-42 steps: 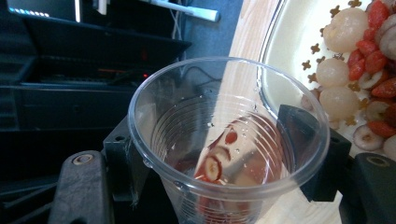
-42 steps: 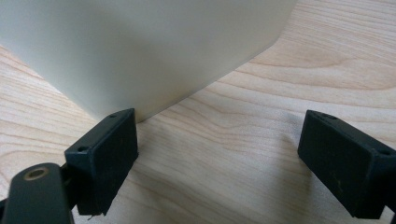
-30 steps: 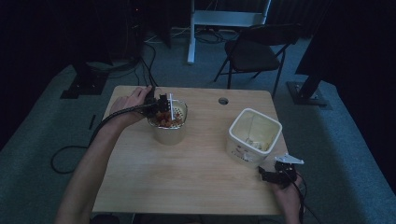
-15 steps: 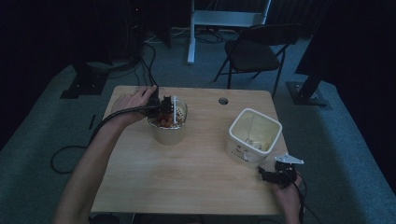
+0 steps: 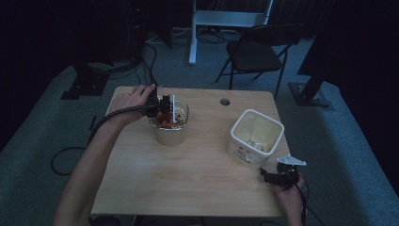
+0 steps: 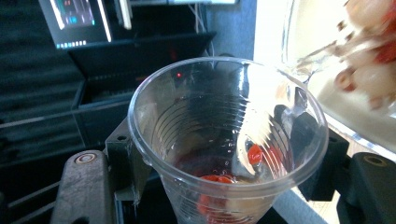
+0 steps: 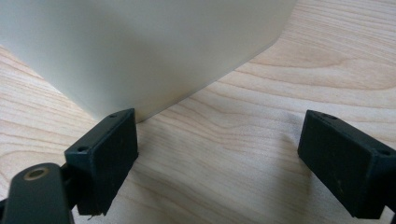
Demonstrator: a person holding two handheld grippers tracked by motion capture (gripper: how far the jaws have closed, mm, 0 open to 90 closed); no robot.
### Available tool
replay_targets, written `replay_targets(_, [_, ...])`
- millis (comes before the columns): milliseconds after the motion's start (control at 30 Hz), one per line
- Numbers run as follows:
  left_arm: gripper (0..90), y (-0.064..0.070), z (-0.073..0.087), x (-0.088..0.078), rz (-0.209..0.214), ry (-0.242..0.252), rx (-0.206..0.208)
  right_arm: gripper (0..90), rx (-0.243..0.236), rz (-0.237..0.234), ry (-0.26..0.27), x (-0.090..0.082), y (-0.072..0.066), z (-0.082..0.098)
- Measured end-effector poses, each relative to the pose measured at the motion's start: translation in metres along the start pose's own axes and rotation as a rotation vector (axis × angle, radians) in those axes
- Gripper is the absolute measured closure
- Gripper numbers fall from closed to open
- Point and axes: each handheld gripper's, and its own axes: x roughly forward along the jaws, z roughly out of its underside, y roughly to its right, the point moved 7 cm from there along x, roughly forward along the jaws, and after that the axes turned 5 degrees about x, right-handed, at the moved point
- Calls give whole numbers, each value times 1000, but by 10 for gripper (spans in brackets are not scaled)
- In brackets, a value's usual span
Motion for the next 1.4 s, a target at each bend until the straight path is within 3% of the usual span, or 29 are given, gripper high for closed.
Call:
replay_targets(133, [329,2,-4,-4,-4,23,11,117,0,0,0,0,0,0])
replay_targets(300, [329,1,5,2,2,-12,0,117,0,0,0,0,0,0])
replay_targets(400, [329,2,2,-3,-10,14,17,117,0,0,0,0,0,0])
replay_targets(467, [329,1,7,2,-18,-19,39,117,0,0,0,0,0,0])
replay_targets(633, [330,1,7,-2,-26,-7,45,117,0,0,0,0,0,0])
replay_targets(700, [330,1,4,-2,-38,-12,79,117,-1,0,0,0,0,0])
replay_targets(833, [330,1,2,-4,-42,-6,79,117,0,0,0,0,0,0])
replay_targets(1200, [330,4,0,-3,-95,-35,181,117,0,0,0,0,0,0])
replay_targets(1400, [331,3,1,-2,-101,-43,184,117,0,0,0,0,0,0])
